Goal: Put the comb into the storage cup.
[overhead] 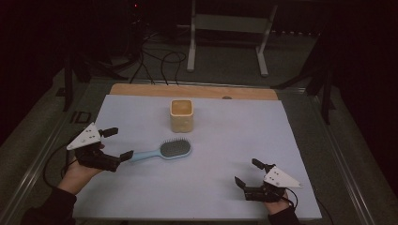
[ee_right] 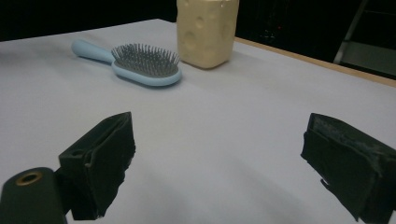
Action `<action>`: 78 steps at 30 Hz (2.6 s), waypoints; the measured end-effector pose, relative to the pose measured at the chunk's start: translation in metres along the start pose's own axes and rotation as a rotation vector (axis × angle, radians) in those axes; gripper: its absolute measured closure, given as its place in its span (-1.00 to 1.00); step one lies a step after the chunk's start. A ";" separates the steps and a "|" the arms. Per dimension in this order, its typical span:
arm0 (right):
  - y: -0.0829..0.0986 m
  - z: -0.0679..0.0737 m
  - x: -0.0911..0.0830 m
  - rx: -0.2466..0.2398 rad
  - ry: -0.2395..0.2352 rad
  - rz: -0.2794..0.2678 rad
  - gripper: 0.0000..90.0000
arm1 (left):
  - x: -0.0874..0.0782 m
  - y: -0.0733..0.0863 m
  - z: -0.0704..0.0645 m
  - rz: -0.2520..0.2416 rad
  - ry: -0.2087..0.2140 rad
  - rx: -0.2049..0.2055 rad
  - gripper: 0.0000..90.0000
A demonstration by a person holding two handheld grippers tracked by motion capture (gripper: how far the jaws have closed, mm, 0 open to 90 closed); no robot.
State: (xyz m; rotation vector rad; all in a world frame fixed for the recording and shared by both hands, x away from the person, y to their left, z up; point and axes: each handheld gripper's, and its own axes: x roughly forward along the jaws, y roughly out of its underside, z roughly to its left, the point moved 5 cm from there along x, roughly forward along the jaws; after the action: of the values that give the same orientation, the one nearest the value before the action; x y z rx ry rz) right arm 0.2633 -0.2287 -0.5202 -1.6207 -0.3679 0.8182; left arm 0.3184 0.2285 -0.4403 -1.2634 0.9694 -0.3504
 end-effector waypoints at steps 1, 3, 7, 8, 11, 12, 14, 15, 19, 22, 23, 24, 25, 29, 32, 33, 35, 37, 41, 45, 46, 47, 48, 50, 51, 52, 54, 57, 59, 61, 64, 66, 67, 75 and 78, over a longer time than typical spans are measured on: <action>0.000 0.000 0.000 0.000 0.000 0.000 -0.80 | 0.003 0.002 0.002 0.005 -0.003 -0.003 -1.00; 0.000 0.000 0.000 0.002 -0.001 -0.001 -0.80 | 0.009 0.005 0.004 0.019 -0.004 -0.005 -1.00; 0.000 0.000 0.000 0.002 -0.002 0.000 -0.80 | 0.019 0.010 0.010 0.040 -0.015 -0.004 -1.00; 0.000 0.000 0.001 0.005 -0.003 -0.001 -0.80 | 0.021 0.012 0.012 0.045 -0.019 -0.009 -1.00; 0.001 0.000 0.001 -0.002 -0.005 0.003 -0.80 | 0.028 0.016 0.016 0.054 -0.033 -0.002 -1.00; 0.000 0.000 0.000 0.000 -0.006 0.002 -0.80 | 0.030 0.017 0.017 0.058 -0.037 -0.005 -1.00; 0.000 0.000 0.001 0.007 -0.006 -0.001 -0.80 | 0.034 0.021 0.020 0.068 -0.043 -0.009 -0.99; 0.001 0.001 0.001 0.000 -0.006 0.003 -0.80 | 0.037 0.023 0.021 0.078 -0.048 -0.006 -0.97; 0.001 0.000 0.001 0.006 -0.007 0.000 -0.80 | 0.044 0.031 0.025 0.098 -0.056 -0.004 -0.93; 0.001 0.001 0.001 -0.002 -0.009 0.003 -0.80 | 0.049 0.037 0.028 0.130 -0.078 0.008 -0.91; 0.001 0.001 0.001 -0.001 -0.010 0.002 -0.80 | 0.050 0.039 0.029 0.136 -0.090 0.012 -0.85; 0.001 0.001 0.001 0.004 -0.010 0.001 -0.80 | 0.051 0.041 0.030 0.134 -0.084 0.006 -0.80; 0.001 0.001 0.001 0.007 -0.012 0.000 -0.80 | 0.051 0.042 0.031 0.133 -0.089 0.009 -0.74; 0.001 0.001 0.001 0.003 -0.014 0.003 -0.80 | 0.053 0.047 0.035 0.136 -0.099 0.008 -0.54; 0.001 0.001 0.001 0.002 -0.015 0.005 -0.80 | 0.055 0.051 0.038 0.144 -0.107 -0.001 -0.49; 0.001 0.001 0.001 0.002 -0.015 0.006 -0.80 | 0.056 0.053 0.039 0.156 -0.106 0.001 -0.48; 0.001 0.001 0.001 0.004 -0.014 0.003 -0.80 | 0.057 0.055 0.041 0.170 -0.113 -0.003 -0.29; 0.002 0.001 0.001 0.003 -0.015 0.007 -0.80 | 0.060 0.058 0.043 0.191 -0.119 -0.025 -0.16; 0.001 0.001 0.002 0.006 -0.014 0.004 -0.80 | 0.063 0.061 0.045 0.206 -0.118 -0.035 0.08; 0.002 0.001 0.002 0.002 -0.015 0.007 -0.80 | 0.066 0.063 0.043 0.240 -0.116 -0.010 0.40; 0.002 0.000 0.002 0.003 -0.013 0.005 -0.80 | 0.067 0.063 0.043 0.245 -0.114 -0.005 0.48; 0.002 0.000 0.002 0.008 -0.015 0.005 -0.79 | 0.067 0.063 0.043 0.248 -0.122 0.004 0.57; 0.002 0.001 0.002 0.007 -0.016 0.006 -0.80 | 0.067 0.064 0.042 0.253 -0.118 0.006 0.63; 0.002 0.001 0.002 0.002 -0.017 0.006 -0.80 | 0.068 0.065 0.042 0.271 -0.116 0.012 0.79; 0.002 0.001 0.002 0.002 -0.017 0.006 -0.80 | 0.069 0.066 0.042 0.279 -0.109 0.011 0.79; 0.001 0.001 0.002 0.005 -0.016 0.004 -0.80 | 0.069 0.067 0.043 0.286 -0.110 0.015 0.85; 0.002 0.002 0.002 0.003 -0.018 0.007 -0.80 | 0.070 0.069 0.042 0.300 -0.097 0.013 0.97; 0.002 0.001 0.002 0.007 -0.018 0.004 -0.80 | 0.073 0.073 0.042 0.330 -0.087 0.018 0.99; 0.002 0.002 0.002 0.006 -0.020 0.006 -0.80 | 0.074 0.076 0.041 0.353 -0.073 0.018 0.99; 0.002 0.002 0.002 -0.001 -0.021 0.005 -0.80 | 0.075 0.079 0.040 0.372 -0.062 0.029 0.99; 0.002 0.002 0.002 0.001 -0.020 0.007 -0.79 | 0.075 0.081 0.038 0.385 -0.046 0.040 0.99; 0.002 0.002 0.002 0.001 -0.020 0.006 -0.80 | 0.074 0.081 0.037 0.389 -0.047 0.052 0.99; 0.002 0.002 0.002 0.001 -0.020 0.006 -0.80 | 0.074 0.081 0.036 0.392 -0.041 0.046 0.99; 0.002 0.002 0.002 0.003 -0.019 0.007 -0.80 | 0.069 0.082 0.026 0.412 0.002 0.073 1.00; 0.002 0.001 0.002 0.001 -0.018 0.009 -0.80 | 0.068 0.083 0.020 0.424 0.014 0.082 1.00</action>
State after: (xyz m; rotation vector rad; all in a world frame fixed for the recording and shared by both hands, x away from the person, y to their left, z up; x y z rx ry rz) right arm 0.2636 -0.2266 -0.5229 -1.6156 -0.3728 0.8399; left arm 0.3498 0.2196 -0.5445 -0.9514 1.1916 -0.0669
